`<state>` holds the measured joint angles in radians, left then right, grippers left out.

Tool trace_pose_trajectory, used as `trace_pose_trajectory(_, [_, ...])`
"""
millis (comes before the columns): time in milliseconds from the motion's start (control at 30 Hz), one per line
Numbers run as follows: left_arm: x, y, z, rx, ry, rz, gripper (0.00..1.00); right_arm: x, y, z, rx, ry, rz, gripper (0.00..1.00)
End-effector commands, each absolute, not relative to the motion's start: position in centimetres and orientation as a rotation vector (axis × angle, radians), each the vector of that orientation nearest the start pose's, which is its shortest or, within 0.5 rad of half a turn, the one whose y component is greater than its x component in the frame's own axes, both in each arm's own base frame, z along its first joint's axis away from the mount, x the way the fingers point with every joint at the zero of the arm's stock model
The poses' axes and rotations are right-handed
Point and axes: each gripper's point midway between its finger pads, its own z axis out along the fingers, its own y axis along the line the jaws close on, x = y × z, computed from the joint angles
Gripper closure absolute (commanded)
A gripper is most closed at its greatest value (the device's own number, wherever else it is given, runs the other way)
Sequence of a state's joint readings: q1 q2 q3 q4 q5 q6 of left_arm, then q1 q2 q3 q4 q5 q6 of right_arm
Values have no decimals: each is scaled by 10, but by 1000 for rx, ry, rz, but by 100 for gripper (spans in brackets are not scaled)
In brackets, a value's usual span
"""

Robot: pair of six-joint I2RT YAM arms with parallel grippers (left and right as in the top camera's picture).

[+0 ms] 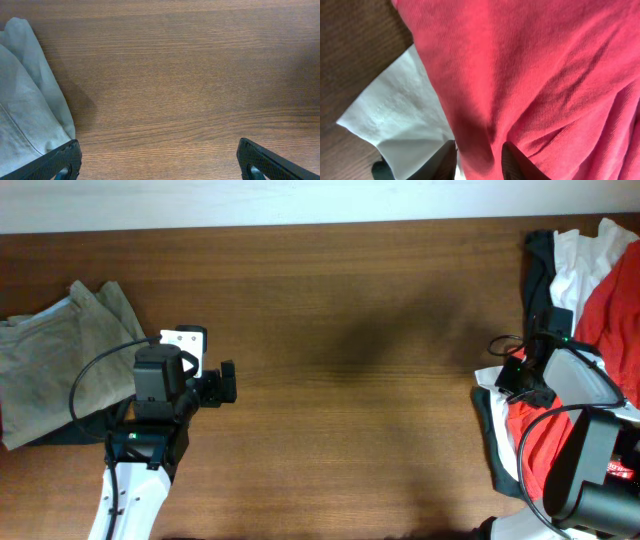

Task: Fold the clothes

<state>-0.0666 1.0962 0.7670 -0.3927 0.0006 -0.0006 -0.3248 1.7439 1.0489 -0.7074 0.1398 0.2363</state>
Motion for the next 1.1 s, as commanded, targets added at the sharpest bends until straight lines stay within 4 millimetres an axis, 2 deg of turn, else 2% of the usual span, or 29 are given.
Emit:
trace_pose_trajectory(0, [338,-26,172,82,2270,-56,1,299,-128,20,859,2855,-221,66])
trace_pose_trajectory(100, [338,-26,172,82,2270,-56,1,298,-127,20,859,2860,-221,65])
trace_pose_trajectory(200, [338,-26,172,82,2270,-56,1,297,-127,20,860,2864,-220,96])
trace_pose_trajectory(267, [338,-26,172,82,2270,-56,1,299,-127,22,859,2858,-215,96])
trace_pose_trajectory(300, [338,-26,172,82,2270,-56,1,309,-126,37,851,2830,-183,96])
trace_pose_trajectory(367, [338,-26,173,82,2269,-55,1,337,-133,87,824,2728,-157,96])
trace_pose_trajectory(433, [338,-26,173,82,2270,-56,1,375,-133,177,728,2575,-84,96])
trace_pose_trajectory(533, [338,-26,172,82,2270,-56,1,393,-122,241,571,2507,-49,96])
trace_pose_trajectory(567, [339,-26,173,82,2266,-56,1,403,-102,250,438,2498,24,96])
trace_pose_trajectory(600, [340,-26,174,82,2261,-56,1,418,-56,262,258,2463,237,96])
trace_pose_trajectory(633, [340,-26,175,82,2259,-56,1,422,-28,270,177,2438,369,96])
trace_pose_trajectory(667, [340,-26,175,82,2259,-56,1,426,26,287,8,2373,608,96])
trace_pose_trajectory(700, [340,-27,175,83,2259,-58,1,423,94,308,-219,2276,816,96])
trace_pose_trajectory(767, [340,-27,175,86,2258,-64,1,414,171,314,-443,2222,825,96])
trace_pose_trajectory(800, [340,-27,175,86,2259,-64,1,411,197,306,-501,2234,754,96])
trace_pose_trajectory(867, [340,-27,175,86,2258,-64,1,408,234,275,-569,2302,571,95])
trace_pose_trajectory(900, [340,-27,175,86,2257,-64,1,408,245,261,-590,2326,514,94])
trace_pose_trajectory(933, [341,-28,176,86,2252,-64,1,412,248,246,-589,2353,425,66])
trace_pose_trajectory(967, [342,-28,177,86,2247,-65,1,418,242,239,-565,2367,351,47])
trace_pose_trajectory(1000, [342,-28,177,86,2247,-65,1,424,233,236,-536,2373,288,22])
trace_pose_trajectory(1033, [342,-28,177,86,2247,-65,1,431,218,238,-492,2370,219,8])
trace_pose_trajectory(1067, [344,-30,180,91,2231,-77,1,438,198,244,-432,2363,153,1])
